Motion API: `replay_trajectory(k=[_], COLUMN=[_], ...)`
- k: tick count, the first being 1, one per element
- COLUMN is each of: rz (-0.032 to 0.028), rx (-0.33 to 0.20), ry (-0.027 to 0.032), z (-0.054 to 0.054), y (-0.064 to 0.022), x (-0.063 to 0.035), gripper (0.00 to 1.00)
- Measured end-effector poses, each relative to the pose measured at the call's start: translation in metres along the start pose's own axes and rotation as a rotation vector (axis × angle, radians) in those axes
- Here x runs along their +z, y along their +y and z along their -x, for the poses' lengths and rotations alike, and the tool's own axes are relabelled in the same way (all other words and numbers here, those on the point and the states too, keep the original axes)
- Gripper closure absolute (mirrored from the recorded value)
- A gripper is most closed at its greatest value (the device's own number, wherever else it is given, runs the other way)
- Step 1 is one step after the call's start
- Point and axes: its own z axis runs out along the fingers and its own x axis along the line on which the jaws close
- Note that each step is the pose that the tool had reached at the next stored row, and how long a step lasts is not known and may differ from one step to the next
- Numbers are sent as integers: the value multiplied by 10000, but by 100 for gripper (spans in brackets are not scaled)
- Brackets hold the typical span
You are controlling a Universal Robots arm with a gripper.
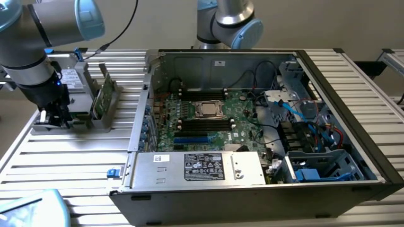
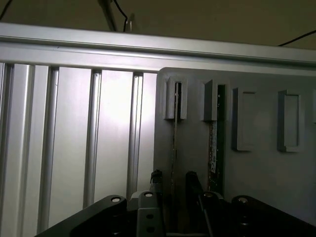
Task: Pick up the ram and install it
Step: 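Pick up the ram and move it above insertion slot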
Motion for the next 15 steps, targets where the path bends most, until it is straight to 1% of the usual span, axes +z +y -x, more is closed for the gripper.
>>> replay_trajectory(k=[3, 5, 6, 7, 15], rz=[0, 0, 0, 0, 0], rx=[0, 0, 0, 0, 0], ry=[0, 1, 1, 1, 0], z=[0, 0, 0, 0, 0], y=[0, 0, 0, 0, 0], x=[0, 0, 0, 0, 0], gripper=[69, 82, 82, 87, 87])
